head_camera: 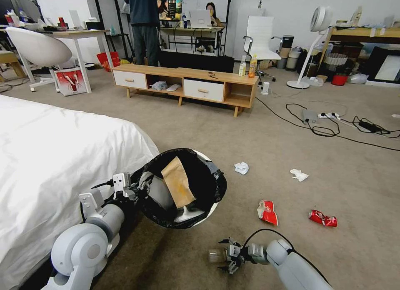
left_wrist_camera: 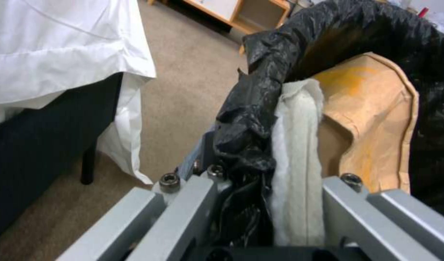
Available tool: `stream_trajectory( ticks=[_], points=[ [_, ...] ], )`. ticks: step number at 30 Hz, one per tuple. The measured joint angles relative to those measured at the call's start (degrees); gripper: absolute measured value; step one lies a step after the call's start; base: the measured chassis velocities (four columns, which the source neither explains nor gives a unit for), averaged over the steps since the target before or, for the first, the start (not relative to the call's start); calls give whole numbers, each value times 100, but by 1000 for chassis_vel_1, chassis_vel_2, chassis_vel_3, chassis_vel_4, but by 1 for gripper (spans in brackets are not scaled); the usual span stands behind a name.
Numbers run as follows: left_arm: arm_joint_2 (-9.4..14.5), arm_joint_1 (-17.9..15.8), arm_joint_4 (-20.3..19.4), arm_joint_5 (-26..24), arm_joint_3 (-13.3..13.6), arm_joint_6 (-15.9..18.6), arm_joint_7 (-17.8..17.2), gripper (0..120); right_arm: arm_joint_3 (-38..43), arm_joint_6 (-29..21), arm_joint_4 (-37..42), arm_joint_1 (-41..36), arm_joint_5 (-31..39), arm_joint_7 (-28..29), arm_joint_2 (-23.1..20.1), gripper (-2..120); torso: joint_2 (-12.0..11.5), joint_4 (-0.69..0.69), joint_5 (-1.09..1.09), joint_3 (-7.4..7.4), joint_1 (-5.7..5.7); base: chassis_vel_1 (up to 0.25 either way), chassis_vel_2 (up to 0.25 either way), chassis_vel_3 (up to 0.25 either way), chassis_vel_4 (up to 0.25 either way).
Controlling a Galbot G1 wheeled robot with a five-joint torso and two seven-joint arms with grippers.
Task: Pick up the trash bin and place the garbage on the floor into it.
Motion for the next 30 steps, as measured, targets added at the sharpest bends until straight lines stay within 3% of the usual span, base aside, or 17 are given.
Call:
stream_trajectory(
  ticks=[8, 9, 18, 23, 30],
  points=[
    [31, 36, 0, 0, 8, -2, 1, 7, 156, 9, -86, -107, 195, 44, 34, 72, -1, 0, 0, 0, 0, 0, 0, 0, 0],
    [39, 40, 1, 0, 8, -2, 2, 7, 215, 9, -87, -164, 250, 49, 39, 64, -1, 0, 0, 0, 0, 0, 0, 0, 0],
    [18, 41, -3, 19, 42, -2, 2, 7, 338, 15, 17, -406, 380, 71, 14, 37, -1, -1, -1, -1, 0, 0, 0, 0, 0],
    [18, 57, -32, 30, 34, -2, 2, 7, 337, 16, 50, -423, 413, 74, -5, 30, -1, 1, 0, -1, 0, 0, 0, 0, 0],
    [15, 79, -28, 29, 16, -2, 2, 7, 439, -30, 125, -459, 469, 97, -15, 30, -1, 1, 1, 0, 0, 0, 0, 0, 0]
  ],
)
